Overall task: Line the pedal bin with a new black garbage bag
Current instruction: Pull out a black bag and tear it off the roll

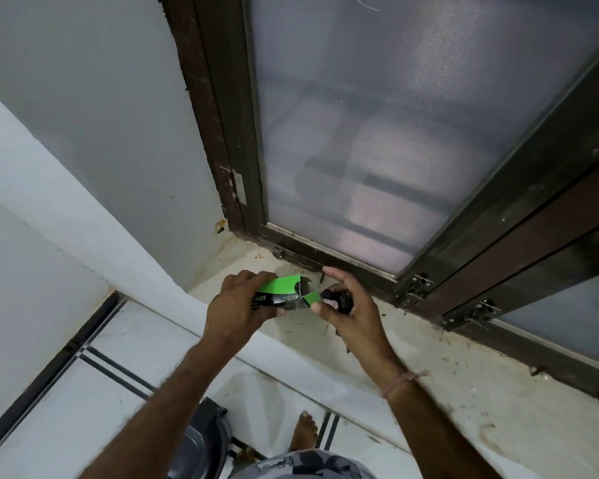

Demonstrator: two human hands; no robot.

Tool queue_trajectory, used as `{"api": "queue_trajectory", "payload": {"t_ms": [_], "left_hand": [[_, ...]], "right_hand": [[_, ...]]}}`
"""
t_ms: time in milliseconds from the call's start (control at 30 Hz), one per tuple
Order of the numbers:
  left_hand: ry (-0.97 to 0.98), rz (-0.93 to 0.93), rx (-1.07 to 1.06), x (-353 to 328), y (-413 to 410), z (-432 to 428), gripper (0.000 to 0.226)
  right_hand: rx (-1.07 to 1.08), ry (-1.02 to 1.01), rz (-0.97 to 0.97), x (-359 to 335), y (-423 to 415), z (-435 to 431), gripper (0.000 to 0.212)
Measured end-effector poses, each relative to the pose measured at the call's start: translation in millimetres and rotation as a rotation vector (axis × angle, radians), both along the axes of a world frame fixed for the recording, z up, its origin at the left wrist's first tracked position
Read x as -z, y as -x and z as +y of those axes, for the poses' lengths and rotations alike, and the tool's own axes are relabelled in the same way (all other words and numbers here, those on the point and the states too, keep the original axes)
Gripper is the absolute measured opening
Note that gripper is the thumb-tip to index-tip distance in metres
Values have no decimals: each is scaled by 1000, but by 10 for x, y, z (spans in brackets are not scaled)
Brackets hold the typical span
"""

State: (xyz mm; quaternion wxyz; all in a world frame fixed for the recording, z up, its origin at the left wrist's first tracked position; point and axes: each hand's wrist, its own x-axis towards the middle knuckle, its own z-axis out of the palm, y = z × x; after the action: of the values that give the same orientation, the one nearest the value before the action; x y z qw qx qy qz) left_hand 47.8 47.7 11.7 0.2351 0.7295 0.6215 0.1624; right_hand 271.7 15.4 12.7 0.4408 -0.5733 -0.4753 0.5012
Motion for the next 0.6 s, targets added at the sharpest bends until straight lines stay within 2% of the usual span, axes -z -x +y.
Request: {"api": "queue_trajectory", "payload": {"t_ms": [67,200,300,367,467,500,600], "left_hand": [[0,-9,22,-5,-1,5,55],[-4,-39,70,-7,-49,-19,57],[6,-47,53,18,-18,-38,57],[21,-70,34,28,26,-50,57],[22,-77,30,26,68,-56,57],[23,-74,29,27,76,-53,57],[24,-50,25,25,92,-40,57]], "right_hand": [[9,-14,-34,5,12,45,51],[79,-56,-45,56,129,78,24],[66,-96,-100,106,109,81,24],[123,-11,-97,150,31,90,30],[145,352,112,152,-70,84,22],[130,401,202,166,-104,63,21],[72,295,381,145,-138,26,25]]}}
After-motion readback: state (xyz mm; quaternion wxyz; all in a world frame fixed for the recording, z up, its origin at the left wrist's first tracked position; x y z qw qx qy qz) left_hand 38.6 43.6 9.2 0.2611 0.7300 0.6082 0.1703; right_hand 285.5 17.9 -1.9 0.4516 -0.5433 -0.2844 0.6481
